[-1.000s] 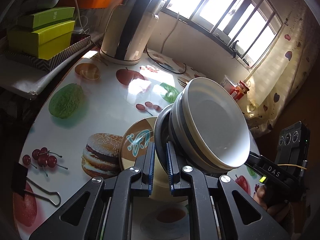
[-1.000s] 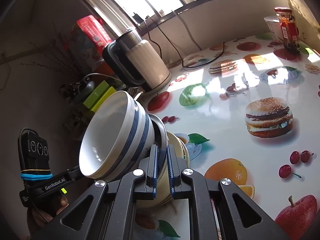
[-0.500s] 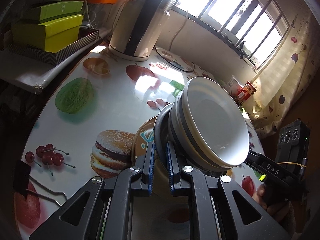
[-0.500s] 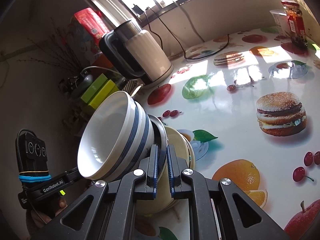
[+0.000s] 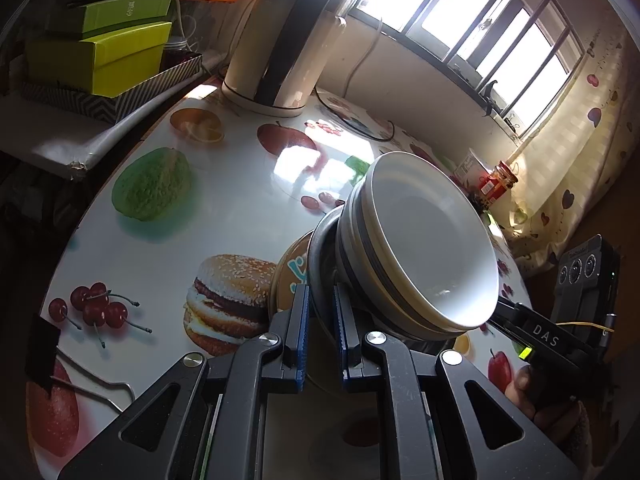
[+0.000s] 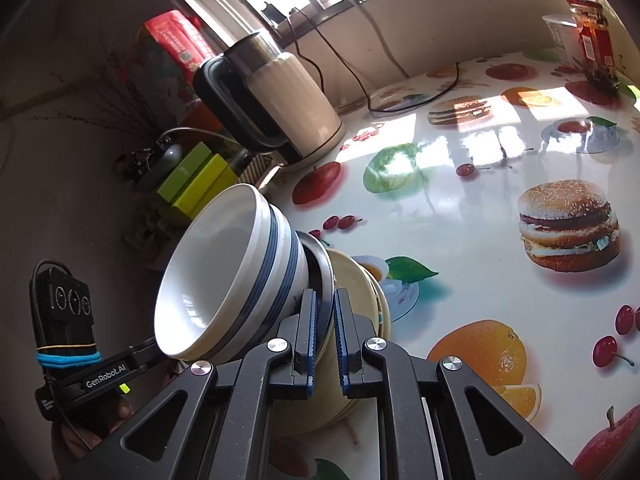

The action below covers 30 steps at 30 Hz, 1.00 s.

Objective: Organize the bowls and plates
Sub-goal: 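Carry the bowl stack with both tools over the cream plate stack, then lower the bowl stack onto the cream plates and open both tools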

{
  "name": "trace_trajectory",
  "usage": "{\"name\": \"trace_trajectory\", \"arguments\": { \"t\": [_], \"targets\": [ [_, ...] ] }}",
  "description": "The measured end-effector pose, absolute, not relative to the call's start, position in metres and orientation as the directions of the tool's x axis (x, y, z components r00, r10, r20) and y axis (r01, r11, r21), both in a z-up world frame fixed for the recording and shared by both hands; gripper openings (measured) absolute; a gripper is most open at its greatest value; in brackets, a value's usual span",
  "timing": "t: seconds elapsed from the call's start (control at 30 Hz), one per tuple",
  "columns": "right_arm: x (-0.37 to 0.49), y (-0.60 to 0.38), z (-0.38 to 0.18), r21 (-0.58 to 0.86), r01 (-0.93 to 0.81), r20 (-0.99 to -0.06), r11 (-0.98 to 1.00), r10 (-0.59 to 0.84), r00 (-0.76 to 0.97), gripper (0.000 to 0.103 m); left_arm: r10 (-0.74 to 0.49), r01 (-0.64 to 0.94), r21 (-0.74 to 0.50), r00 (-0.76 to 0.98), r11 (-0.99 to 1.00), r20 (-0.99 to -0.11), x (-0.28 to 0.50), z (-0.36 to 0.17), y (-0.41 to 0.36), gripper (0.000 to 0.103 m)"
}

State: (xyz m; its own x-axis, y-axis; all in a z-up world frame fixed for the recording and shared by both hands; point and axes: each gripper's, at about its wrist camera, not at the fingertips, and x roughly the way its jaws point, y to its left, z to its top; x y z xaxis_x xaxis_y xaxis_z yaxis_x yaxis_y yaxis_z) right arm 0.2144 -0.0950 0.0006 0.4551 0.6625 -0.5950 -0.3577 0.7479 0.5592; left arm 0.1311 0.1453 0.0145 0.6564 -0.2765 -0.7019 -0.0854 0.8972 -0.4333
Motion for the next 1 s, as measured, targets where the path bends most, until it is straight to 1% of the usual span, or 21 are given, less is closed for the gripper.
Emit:
{"name": "trace_trajectory", "arguments": {
  "t": [0.77,0.93,1.0],
  "targets": [
    [0.215,-0.0951,0.0013,0.544,-0.361,-0.603,0.757,0.652,0.46,0.011,-0.283,-0.094,-0.446,0.654,0.89,-0.701,0.1287,0.0144,0.1439,0.012],
    [0.2136,-0.0958,0.0033,0.526,-0.362,-0.609,0.77,0.638,0.471,0.011,-0.254,-0.094,-0.411,0.656,0.907,-0.711,0.1298,0.0169,0.1404,0.013],
    [0.212,-0.0972,0.004,0.524,-0.359,-0.61,0.772,0.634,0.475,0.013,-0.253,-0.095,-0.41,0.655,0.907,-0.712,0.1299,0.0169,0.1406,0.013]
  ]
}}
